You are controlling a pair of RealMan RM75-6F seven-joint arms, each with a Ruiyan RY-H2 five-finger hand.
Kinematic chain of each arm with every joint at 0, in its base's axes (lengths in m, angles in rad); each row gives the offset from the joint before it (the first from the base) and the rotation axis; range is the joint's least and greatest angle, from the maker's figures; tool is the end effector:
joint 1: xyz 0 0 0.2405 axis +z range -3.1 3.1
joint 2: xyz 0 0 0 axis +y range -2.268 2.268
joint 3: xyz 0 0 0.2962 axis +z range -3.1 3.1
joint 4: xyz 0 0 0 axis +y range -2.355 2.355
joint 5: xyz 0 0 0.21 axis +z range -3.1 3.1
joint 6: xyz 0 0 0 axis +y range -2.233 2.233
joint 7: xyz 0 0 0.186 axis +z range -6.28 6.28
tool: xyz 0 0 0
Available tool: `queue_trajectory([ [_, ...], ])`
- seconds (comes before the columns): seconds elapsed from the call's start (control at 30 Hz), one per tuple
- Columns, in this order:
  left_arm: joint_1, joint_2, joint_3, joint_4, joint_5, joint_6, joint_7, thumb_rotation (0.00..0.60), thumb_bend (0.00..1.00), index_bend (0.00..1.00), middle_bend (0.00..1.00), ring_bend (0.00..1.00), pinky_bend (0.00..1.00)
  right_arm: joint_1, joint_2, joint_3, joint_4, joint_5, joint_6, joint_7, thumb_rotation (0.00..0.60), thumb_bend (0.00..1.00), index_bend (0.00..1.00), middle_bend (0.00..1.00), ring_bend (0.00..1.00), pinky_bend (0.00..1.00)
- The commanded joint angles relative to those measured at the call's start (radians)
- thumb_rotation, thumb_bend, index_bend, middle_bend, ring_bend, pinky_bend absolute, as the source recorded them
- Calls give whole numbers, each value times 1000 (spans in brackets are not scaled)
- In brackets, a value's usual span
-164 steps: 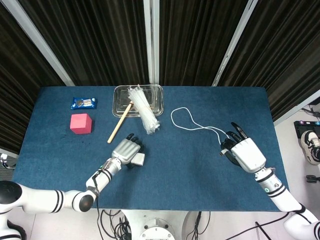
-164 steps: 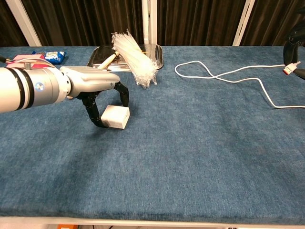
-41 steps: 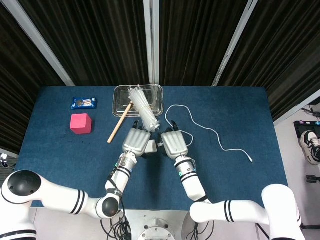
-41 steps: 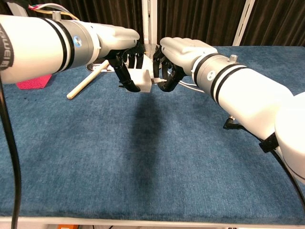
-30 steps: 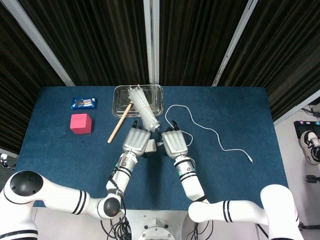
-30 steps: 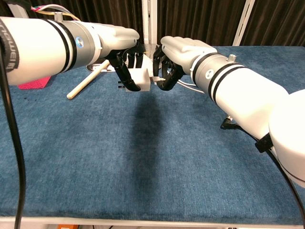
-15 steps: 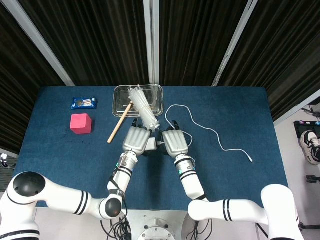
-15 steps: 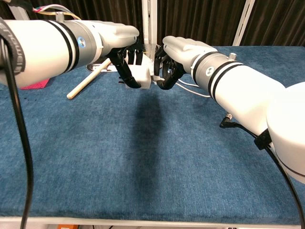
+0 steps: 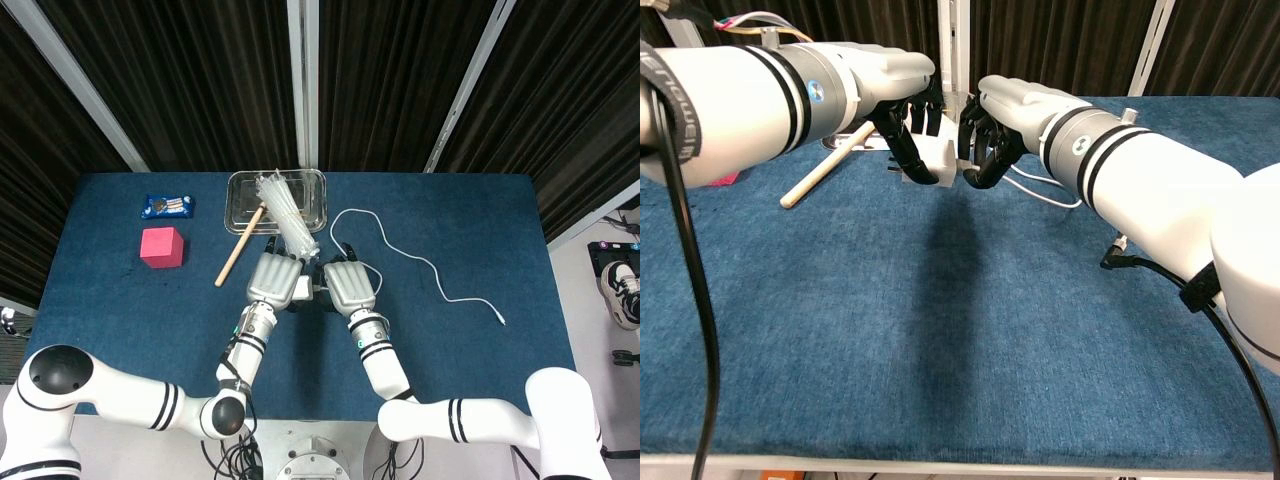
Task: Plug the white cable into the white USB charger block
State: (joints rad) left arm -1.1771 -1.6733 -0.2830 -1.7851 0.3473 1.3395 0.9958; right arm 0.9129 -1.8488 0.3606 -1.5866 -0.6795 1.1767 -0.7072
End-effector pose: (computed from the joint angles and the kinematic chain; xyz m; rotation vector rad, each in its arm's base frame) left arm -0.0184 0.4045 -0.0546 -1.8485 -0.8739 -0.6940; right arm -0.0529 -0.3972 -0.0947 1.7087 -1.1689 0.9848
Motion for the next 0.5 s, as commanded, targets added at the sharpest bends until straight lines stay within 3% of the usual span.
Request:
queue_trajectory([
  [0.03,4,0,-5,-1,6,-1,-7,488,175,503,360,225,56,-1,0,1,1,1,-6,15,600,470,619,472,261,0],
  [0.5,15,-3,-16,0,23,-15,-21,489,167,503,360,225,61,-10,8,-2,-1,-26,-32,93,600,443,579,464,254,0],
])
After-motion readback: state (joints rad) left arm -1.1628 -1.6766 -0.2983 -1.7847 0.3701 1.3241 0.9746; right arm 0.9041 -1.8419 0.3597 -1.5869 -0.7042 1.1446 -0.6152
